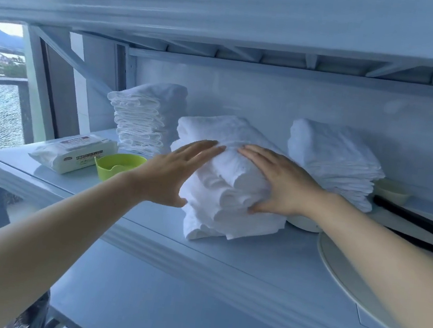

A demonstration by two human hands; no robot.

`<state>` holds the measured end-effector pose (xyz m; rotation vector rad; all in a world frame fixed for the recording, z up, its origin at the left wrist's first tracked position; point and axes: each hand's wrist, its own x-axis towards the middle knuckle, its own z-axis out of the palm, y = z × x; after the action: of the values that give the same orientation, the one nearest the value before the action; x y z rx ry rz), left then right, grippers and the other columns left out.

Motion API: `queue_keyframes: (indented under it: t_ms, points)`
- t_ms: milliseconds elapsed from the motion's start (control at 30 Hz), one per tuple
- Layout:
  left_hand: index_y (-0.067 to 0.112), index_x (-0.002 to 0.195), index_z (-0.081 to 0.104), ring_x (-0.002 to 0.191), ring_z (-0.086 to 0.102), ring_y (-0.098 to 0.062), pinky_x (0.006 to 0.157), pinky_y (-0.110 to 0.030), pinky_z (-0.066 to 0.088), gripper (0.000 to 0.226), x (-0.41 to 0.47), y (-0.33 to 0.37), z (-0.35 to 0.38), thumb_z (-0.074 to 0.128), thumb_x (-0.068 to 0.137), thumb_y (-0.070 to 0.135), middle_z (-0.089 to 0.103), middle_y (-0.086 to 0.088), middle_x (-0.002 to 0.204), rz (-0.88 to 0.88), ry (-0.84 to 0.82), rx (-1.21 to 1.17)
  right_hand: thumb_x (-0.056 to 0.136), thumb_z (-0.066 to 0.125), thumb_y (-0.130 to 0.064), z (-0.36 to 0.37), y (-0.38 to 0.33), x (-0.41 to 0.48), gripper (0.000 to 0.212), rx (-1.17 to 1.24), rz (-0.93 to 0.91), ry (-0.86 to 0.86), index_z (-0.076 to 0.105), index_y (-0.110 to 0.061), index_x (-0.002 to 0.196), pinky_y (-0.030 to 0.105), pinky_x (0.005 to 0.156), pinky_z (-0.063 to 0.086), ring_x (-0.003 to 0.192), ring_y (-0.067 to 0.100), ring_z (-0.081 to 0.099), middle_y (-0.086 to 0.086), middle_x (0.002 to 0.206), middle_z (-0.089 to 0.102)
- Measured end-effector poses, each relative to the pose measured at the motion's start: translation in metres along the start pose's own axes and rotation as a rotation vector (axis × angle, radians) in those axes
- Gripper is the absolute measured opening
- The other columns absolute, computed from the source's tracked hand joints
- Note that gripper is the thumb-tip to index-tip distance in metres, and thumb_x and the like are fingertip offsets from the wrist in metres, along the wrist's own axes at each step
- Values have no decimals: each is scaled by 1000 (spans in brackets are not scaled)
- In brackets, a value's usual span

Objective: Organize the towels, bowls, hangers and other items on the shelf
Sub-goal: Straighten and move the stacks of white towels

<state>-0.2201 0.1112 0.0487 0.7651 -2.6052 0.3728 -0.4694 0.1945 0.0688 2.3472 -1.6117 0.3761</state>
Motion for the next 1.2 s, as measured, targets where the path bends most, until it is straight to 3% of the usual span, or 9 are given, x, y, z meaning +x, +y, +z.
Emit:
queue_keyframes:
  t_ms: [100,233,400,567,667,733,900,1033,1200]
  points:
    - [34,148,0,140,18,-15,91,-39,48,124,3,3,8,84,57,35,12,7,155,-1,63,-22,63,76,-42,3,0,0,101,81,27,52,17,-38,145,17,106,15,139,7,21,-17,153,16]
    - [42,145,9,136,29,-15,86,-44,52,99,13,-5,10,73,70,29,21,14,152,-15,153,-122,66,71,-37,-4,7,2,94,178,85,54,18,-44,144,16,103,21,137,1,24,-22,151,20]
    - [42,144,10,129,37,-16,80,-35,48,87,30,-10,12,65,78,28,23,17,151,-39,163,-179,58,73,-56,-7,8,8,110,202,159,19,9,-40,146,21,108,22,139,1,20,-22,153,15]
    - [34,147,9,132,28,-13,77,-29,48,102,18,-9,22,70,65,31,23,7,151,23,205,-108,45,80,-63,5,1,4,132,64,100,-22,0,-37,146,18,107,9,138,0,10,-21,153,5]
    - [19,148,11,141,19,-19,98,-28,37,121,14,-3,32,80,49,29,18,-2,155,16,182,-8,50,79,-61,12,-2,5,124,32,67,50,5,-37,146,21,108,11,138,4,13,-19,153,9]
    - [15,148,15,142,20,-23,102,-35,43,116,19,1,36,80,51,15,21,-5,154,-23,211,-19,50,79,-61,12,-2,5,122,44,88,72,6,-39,145,26,109,13,138,4,14,-21,153,10]
    - [16,141,32,135,33,-20,74,-40,57,89,35,-6,31,57,60,-8,38,-1,145,-38,252,-71,51,77,-65,11,1,9,117,80,147,90,11,-39,145,32,111,21,139,6,20,-21,152,14]
    - [18,144,27,138,28,-16,83,-32,50,88,27,-32,29,51,64,-12,29,4,151,-104,224,-133,58,75,-60,10,3,16,108,65,126,68,13,-42,144,28,109,15,139,5,17,-19,153,16]
    - [40,143,22,131,19,8,101,-18,29,101,4,-40,15,38,60,-15,15,29,147,-154,76,-357,50,76,-64,18,-2,18,125,-11,116,-34,-3,-44,144,46,117,8,142,6,-2,-18,154,-1]
